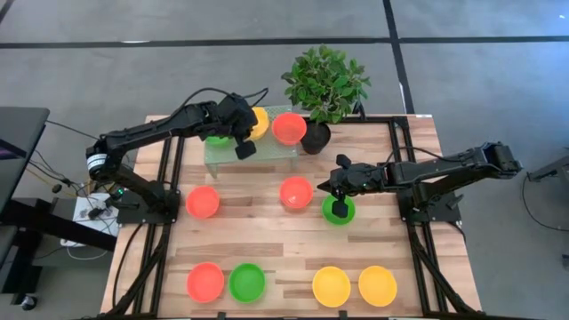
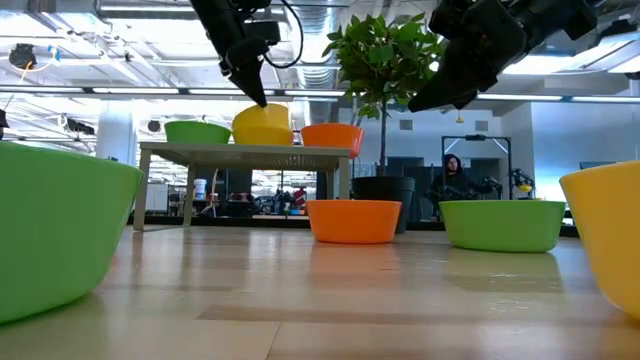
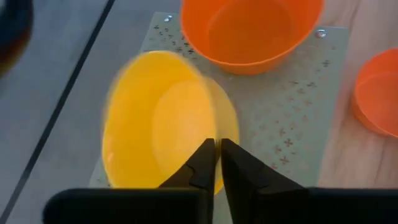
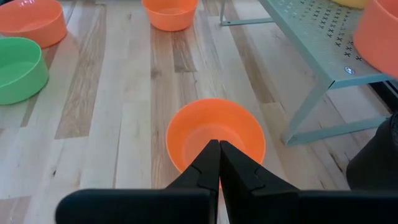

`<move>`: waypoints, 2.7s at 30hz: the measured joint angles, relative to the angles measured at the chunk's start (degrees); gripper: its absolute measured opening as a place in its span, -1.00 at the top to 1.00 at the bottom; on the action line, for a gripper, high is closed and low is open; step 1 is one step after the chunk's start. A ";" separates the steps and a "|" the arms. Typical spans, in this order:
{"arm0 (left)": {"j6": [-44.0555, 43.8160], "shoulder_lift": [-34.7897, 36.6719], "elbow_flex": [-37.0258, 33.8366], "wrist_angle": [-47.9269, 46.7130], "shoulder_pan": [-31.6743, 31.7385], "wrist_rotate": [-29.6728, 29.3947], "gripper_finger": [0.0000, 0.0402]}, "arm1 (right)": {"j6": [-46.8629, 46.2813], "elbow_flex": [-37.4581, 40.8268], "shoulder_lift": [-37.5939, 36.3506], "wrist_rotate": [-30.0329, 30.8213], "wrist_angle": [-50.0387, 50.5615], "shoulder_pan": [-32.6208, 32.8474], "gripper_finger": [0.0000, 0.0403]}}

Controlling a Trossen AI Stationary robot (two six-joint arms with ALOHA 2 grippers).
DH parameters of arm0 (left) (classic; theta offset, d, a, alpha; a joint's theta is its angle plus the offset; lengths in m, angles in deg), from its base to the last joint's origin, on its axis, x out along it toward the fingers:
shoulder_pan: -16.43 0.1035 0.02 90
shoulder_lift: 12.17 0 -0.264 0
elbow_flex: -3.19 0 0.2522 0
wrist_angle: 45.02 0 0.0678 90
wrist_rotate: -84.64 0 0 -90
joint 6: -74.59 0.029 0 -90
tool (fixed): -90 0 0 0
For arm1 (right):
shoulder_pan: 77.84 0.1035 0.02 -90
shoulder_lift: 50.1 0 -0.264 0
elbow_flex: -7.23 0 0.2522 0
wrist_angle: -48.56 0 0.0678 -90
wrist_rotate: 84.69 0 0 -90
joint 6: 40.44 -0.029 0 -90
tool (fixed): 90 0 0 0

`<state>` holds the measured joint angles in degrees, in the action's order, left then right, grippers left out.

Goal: Pick & Place Mini bowls
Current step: Stack the yellow bowl on top of the yellow bowl on the shelf, then stack the green bowl on top of the green bowl on the shelf

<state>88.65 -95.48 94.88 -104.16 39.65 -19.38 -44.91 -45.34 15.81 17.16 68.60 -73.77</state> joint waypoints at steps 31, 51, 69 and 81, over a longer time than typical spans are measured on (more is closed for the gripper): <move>0.06 -3.30 0.07 0.83 -5.47 0.72 0.59 | -0.07 0.02 0.00 -0.02 0.15 0.02 0.99; -25.37 -1.70 0.11 1.70 -39.10 8.33 0.65 | -3.59 0.02 0.00 -0.04 0.11 0.02 0.99; -53.71 -2.34 -17.28 10.80 -54.49 6.56 0.67 | -3.58 0.02 0.00 0.02 -0.07 0.02 0.99; -54.88 -2.36 -28.03 30.85 -55.83 10.15 0.61 | -5.98 0.02 0.00 0.00 -0.07 0.02 0.99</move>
<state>33.77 -97.84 66.86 -73.32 -16.18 -9.23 -50.88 -45.32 15.81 17.16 68.54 -73.75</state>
